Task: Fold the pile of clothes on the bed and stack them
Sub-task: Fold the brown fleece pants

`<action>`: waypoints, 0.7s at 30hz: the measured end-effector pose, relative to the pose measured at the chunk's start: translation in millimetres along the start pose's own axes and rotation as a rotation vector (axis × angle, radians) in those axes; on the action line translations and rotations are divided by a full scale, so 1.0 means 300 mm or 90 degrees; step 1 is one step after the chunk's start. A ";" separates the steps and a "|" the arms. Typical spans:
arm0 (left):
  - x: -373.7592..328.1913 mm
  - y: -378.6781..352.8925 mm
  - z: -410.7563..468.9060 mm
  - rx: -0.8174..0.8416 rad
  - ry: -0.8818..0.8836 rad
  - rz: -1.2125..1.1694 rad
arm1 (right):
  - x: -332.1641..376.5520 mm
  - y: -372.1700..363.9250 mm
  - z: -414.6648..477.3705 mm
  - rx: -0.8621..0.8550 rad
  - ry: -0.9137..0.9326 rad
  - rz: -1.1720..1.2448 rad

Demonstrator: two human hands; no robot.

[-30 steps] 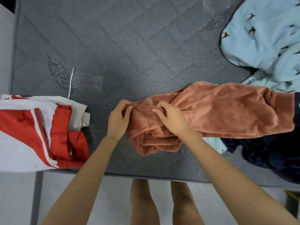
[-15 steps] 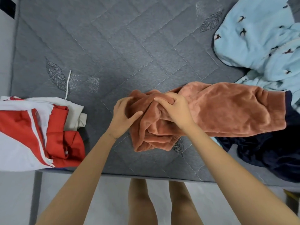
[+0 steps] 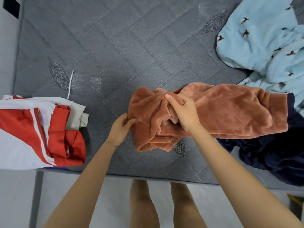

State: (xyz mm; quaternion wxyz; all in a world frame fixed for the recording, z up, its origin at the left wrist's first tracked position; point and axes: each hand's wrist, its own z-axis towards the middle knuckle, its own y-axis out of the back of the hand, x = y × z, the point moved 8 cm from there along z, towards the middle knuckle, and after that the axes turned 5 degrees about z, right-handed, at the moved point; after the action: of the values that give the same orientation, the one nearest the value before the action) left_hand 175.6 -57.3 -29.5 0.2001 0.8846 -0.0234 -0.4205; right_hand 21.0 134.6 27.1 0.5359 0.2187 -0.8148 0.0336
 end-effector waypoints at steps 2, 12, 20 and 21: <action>-0.014 0.051 0.005 -0.060 -0.004 0.016 | 0.004 0.008 0.008 0.004 0.017 -0.048; -0.286 0.285 0.008 -0.235 -0.169 0.010 | 0.084 -0.104 -0.006 0.087 0.091 -0.174; -0.528 0.097 0.010 -0.040 -0.226 -0.092 | 0.159 -0.164 -0.025 0.195 0.121 -0.084; -0.537 0.060 0.017 -0.008 -0.217 -0.124 | 0.166 -0.134 -0.024 0.177 0.120 -0.054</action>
State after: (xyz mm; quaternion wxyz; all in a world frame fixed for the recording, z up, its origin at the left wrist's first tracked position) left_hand 70.1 -41.8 92.8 0.1570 0.7974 0.0317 -0.5818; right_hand 26.3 84.5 67.3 0.5756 0.3210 -0.7382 0.1437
